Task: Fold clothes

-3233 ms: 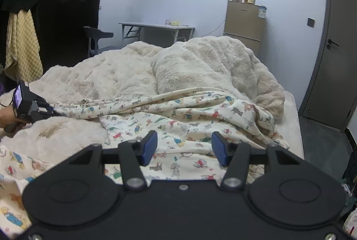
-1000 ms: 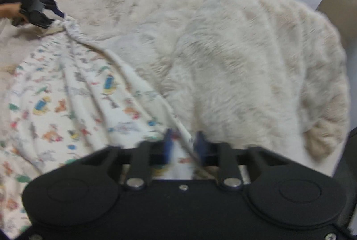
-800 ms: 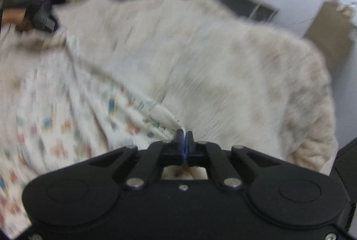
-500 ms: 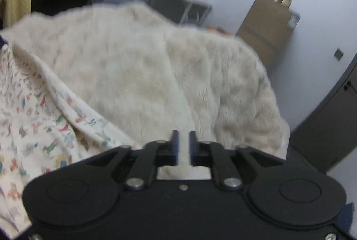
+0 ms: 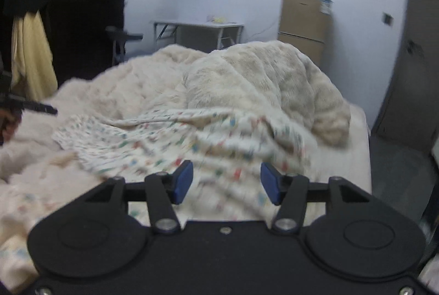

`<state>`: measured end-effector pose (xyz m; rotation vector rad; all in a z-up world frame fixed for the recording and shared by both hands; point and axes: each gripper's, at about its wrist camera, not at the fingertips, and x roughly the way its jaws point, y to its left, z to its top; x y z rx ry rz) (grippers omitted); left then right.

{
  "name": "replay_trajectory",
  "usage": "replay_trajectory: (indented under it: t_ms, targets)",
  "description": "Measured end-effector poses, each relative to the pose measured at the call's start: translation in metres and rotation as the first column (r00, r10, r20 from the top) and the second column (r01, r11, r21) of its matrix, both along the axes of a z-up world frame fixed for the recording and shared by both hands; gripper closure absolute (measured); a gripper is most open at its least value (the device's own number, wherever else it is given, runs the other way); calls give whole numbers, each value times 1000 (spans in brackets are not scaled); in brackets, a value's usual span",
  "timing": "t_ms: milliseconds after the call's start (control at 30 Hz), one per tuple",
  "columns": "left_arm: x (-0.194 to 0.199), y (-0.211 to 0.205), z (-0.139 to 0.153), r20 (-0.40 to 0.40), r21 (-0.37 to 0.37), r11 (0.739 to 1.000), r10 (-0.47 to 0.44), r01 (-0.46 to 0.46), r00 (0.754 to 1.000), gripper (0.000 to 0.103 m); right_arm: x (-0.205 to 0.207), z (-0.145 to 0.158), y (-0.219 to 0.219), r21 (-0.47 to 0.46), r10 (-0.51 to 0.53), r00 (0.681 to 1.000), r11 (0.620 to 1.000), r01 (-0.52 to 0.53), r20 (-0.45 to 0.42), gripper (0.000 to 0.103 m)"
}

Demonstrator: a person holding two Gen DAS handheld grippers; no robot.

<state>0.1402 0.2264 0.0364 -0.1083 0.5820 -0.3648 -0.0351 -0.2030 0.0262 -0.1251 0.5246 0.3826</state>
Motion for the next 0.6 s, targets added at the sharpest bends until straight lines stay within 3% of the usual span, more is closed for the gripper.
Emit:
replay_trajectory:
  t_ms: [67,100,133,233,267,333,367,433,467,500,567,600]
  targets:
    - [-23,-38,11,-6,-73,967,-244,243,970,33,-21,-9,-10,27,-1,1000,1000,1,-15,49]
    - [-34,-55,15,-8,-116,926,-364,360,931,33,-32,-15,-16,34,2,1000,999,-1,-22,49]
    - [-45,-76,19,-2,-161,863,-485,479,874,33,-42,-21,-22,32,1,1000,999,-1,-27,49]
    - [-60,-120,21,0,-287,728,-650,623,760,33,-52,-29,-31,50,-30,999,998,31,-21,49]
    - [-62,-136,18,-17,-320,696,-683,643,730,33,-54,-30,-34,69,-40,999,997,41,-20,49]
    - [-62,-161,8,-46,-360,657,-722,662,691,34,-55,-31,-36,98,-48,999,994,49,-11,49]
    - [-60,-170,3,-64,-371,649,-731,664,679,37,-56,-30,-36,109,-43,999,993,43,-8,49]
    - [-49,-196,-8,-97,-382,637,-748,669,657,59,-60,-30,-29,116,-16,1000,993,16,-4,49]
    - [-45,-203,-10,-101,-385,636,-750,669,654,84,-64,-28,-26,106,5,1000,994,-5,-1,49]
    - [-40,-205,-10,-97,-387,647,-737,657,669,101,-66,-27,-22,93,23,1000,995,-24,5,49]
    - [-27,-206,-7,-80,-388,675,-703,627,707,102,-72,-22,-15,73,63,998,995,-65,21,49]
    - [-21,-198,0,-51,-399,692,-672,602,739,102,-75,-19,-13,70,80,996,994,-81,30,49]
